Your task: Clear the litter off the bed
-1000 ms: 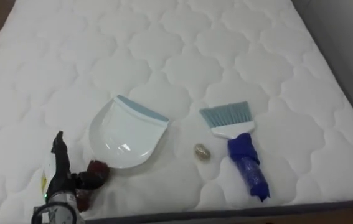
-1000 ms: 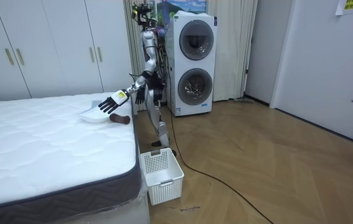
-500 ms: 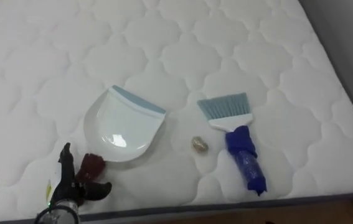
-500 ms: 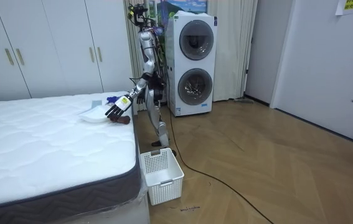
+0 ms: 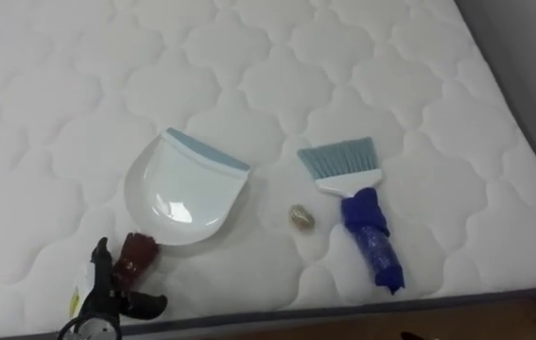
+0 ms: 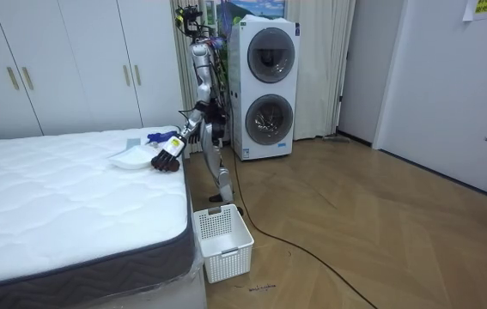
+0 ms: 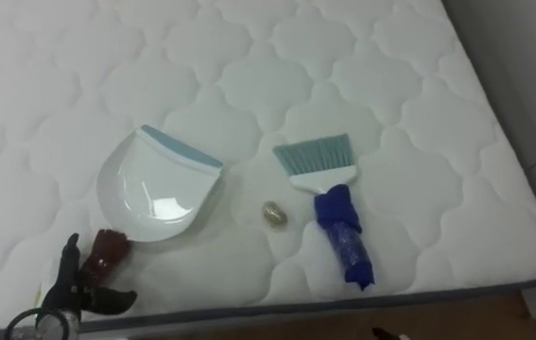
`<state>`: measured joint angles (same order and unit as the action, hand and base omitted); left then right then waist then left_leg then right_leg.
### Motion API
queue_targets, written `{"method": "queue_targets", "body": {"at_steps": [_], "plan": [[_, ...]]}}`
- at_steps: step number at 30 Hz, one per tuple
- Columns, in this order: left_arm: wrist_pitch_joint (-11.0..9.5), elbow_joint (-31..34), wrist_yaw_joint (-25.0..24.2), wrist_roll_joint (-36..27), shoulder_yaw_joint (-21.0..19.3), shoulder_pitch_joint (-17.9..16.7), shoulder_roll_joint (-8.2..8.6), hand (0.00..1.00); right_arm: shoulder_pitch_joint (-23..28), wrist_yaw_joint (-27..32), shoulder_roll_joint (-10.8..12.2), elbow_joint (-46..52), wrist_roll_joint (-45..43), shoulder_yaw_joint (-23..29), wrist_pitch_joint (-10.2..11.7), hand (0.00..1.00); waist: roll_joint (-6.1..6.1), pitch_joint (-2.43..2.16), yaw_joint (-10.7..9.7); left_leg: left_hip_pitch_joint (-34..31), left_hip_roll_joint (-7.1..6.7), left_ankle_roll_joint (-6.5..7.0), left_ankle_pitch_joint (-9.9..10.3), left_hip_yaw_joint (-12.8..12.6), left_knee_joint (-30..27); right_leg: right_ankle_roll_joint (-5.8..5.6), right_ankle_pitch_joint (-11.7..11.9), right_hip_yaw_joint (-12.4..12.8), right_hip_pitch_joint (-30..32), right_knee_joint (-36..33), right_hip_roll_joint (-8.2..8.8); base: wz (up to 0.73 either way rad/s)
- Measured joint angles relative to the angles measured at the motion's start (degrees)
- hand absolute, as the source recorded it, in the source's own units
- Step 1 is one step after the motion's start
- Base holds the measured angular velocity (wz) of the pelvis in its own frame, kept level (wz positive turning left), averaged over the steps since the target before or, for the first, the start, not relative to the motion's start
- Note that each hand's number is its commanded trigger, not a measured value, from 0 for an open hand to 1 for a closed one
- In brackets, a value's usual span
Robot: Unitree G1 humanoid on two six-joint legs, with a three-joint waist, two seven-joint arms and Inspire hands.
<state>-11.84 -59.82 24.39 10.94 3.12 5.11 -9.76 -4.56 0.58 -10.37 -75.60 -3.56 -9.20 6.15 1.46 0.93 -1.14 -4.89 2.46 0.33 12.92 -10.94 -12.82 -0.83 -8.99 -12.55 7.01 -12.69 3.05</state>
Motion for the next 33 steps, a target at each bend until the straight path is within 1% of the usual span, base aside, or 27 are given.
{"method": "queue_targets", "body": {"at_steps": [1,4,7,8,9,12,16,19,21,23,24,27,30,33], "plan": [[0.20,0.00,0.05,0.01,-0.07,0.28,-0.01,0.00,-0.05,0.00,-0.08,-0.04,-0.02,-0.33,0.00,0.00,-0.02,0.01,-0.08,-0.19,0.00,0.03,-0.02,0.02,-0.04,0.03,0.02,-0.01,0.18,-0.01,0.01,0.00],[0.36,-0.95,0.35,-0.06,-0.93,2.55,-0.10,0.00,-0.59,-0.02,-0.39,-0.65,-0.98,-0.74,0.05,0.00,-0.18,0.12,-0.15,-1.33,0.08,0.06,-0.04,0.00,-0.63,0.20,0.12,-0.10,1.00,-0.10,0.02,0.00],[0.36,-0.96,2.25,-0.06,-1.15,4.59,-0.32,0.00,-1.12,0.19,-0.76,-0.90,-1.42,-0.85,0.04,0.00,-0.68,0.42,-0.30,-1.63,0.12,0.06,-0.04,0.10,-0.77,0.22,0.14,-0.12,1.25,-0.16,-0.01,0.00],[0.35,-0.96,3.03,-0.06,-1.16,5.44,-0.48,0.00,-1.18,0.35,-0.96,-0.74,-1.62,-0.87,0.08,0.00,-0.97,0.49,-0.36,-2.13,0.13,0.06,-0.04,0.11,-0.90,0.22,0.14,-0.12,1.86,-0.48,0.02,0.00],[0.32,-1.08,3.82,-0.10,-1.12,6.43,-0.56,0.00,-1.37,0.71,-1.15,-0.71,-1.65,-0.88,0.09,0.00,-1.24,0.66,-0.41,-2.73,0.14,0.07,-0.05,0.13,-0.95,0.22,0.13,-0.08,2.77,-1.13,0.08,-0.04],[0.21,-2.28,4.57,-0.16,-0.99,7.73,-1.08,0.00,-1.73,1.54,-1.14,-0.72,-1.50,-0.88,0.24,0.00,-1.38,0.72,-0.72,-3.71,0.19,0.13,-0.12,0.14,-1.04,0.21,0.13,-0.24,4.40,-2.30,0.21,-0.06],[0.21,-3.45,4.85,-0.16,-0.51,8.83,-1.37,0.00,-2.42,2.66,-1.14,-1.03,-1.15,-1.30,0.24,0.00,-1.29,0.76,-1.67,-5.40,0.16,0.14,-0.12,0.17,-1.69,0.21,0.13,-0.34,5.67,-2.33,0.46,0.02],[0.21,-4.81,5.00,-0.17,0.88,9.88,-1.65,0.00,-2.78,3.39,-1.10,-1.05,-1.00,-3.47,0.25,0.00,-1.18,0.84,-2.28,-6.33,0.28,0.14,-0.12,0.16,-2.06,0.21,0.13,-0.33,6.42,-2.37,0.67,0.00],[0.13,-5.77,5.00,-0.17,1.56,11.08,-1.77,0.00,-2.96,3.66,-1.10,-1.04,-1.02,-4.72,0.23,0.00,-0.93,1.00,-2.16,-6.82,0.19,0.14,-0.12,0.15,-2.08,0.21,0.13,-0.20,7.24,-2.75,0.78,-0.04],[0.11,-6.78,4.99,-0.20,1.56,11.73,-1.90,0.00,-3.30,3.63,-1.10,-1.01,-1.03,-5.32,0.23,0.00,-0.81,1.02,-2.24,-7.29,0.21,0.14,-0.12,0.12,-2.12,0.21,0.13,-0.21,7.94,-3.17,0.81,-0.03],[0.11,-6.86,4.97,-0.21,1.56,11.97,-1.92,0.00,-3.36,3.61,-1.09,-0.84,-1.04,-5.32,0.21,0.00,-0.64,1.14,-2.29,-7.87,0.22,0.14,-0.12,0.13,-2.45,0.21,0.13,-0.16,8.34,-3.15,0.82,0.00],[0.21,-8.08,4.70,-0.67,1.60,12.30,-1.95,0.00,-3.55,3.58,-1.11,-0.21,-0.95,-5.38,0.04,0.00,-0.50,1.21,-2.05,-9.73,0.33,0.15,-0.12,0.12,-3.13,0.22,0.13,-0.12,10.04,-3.61,0.85,0.00],[1.08,-11.25,3.40,-2.46,2.79,12.82,-1.97,0.00,-3.61,3.66,-1.11,-0.08,-0.54,-5.44,-0.04,0.00,-0.56,1.27,-1.98,-10.68,0.71,0.12,-0.10,-0.05,-4.72,0.22,0.13,-0.06,10.52,-4.41,0.95,0.01],[1.61,-11.37,2.04,-2.48,2.76,13.21,-2.02,0.00,-3.73,3.88,-1.12,-0.08,0.35,-5.44,-0.24,0.00,-0.74,1.39,-1.74,-10.73,1.00,0.12,-0.10,-0.19,-5.09,0.21,0.13,-0.08,10.84,-5.26,1.06,0.00]]}}
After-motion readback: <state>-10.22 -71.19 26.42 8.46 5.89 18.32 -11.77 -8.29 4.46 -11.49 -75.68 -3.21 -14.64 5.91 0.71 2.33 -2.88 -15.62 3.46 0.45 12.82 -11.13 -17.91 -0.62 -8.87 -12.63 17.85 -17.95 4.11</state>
